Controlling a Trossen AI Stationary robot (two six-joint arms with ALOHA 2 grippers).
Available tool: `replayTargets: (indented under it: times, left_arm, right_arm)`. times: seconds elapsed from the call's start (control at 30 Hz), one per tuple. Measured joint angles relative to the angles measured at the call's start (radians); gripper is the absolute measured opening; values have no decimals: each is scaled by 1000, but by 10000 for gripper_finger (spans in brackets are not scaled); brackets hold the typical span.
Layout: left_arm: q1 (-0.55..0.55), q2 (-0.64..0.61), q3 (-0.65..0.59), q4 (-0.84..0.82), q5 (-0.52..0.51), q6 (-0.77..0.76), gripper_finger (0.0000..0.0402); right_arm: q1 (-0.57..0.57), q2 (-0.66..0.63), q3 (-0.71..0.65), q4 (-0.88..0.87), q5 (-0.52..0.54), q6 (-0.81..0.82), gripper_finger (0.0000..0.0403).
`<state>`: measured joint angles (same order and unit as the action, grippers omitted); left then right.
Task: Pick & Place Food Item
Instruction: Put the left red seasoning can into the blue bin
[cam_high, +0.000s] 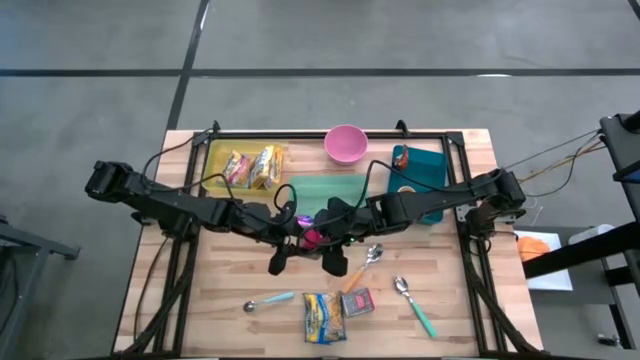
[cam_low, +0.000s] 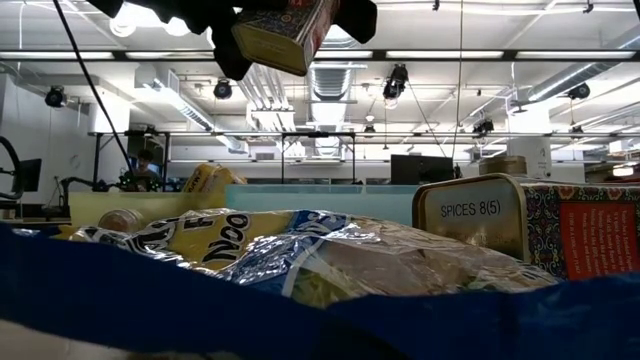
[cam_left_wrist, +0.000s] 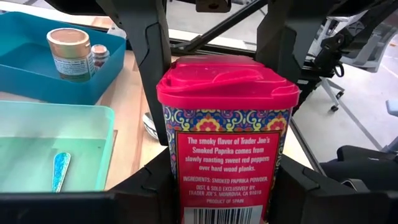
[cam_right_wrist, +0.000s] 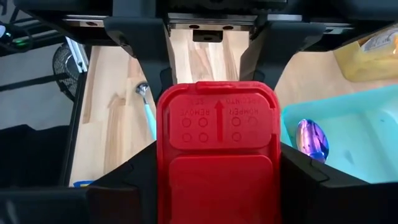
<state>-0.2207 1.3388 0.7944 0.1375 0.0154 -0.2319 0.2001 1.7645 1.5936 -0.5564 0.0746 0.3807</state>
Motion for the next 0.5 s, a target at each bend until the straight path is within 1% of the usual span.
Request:
replayTargets:
  times: [0.07, 0.17, 0.27, 0.37, 0.5]
  left_arm:
    - [0, 0, 0, -1, 0, 10, 198]
    - [0, 0, -2, -13, 2, 17, 263]
    - [0, 0, -2, -15, 3, 17, 315]
    - [0, 0, -2, -19, 0, 17, 348]
    - [0, -2, -2, -23, -1, 14, 372]
  right_arm:
    - [0, 0, 0, -12, 7, 5, 205]
    - [0, -5, 0, -44, 8, 57, 205]
    - [0, -11, 0, -67, 23, 81, 205]
    - [0, -21, 0, -88, 37, 88, 205]
    - [1, -44, 0, -120, 54, 104, 205]
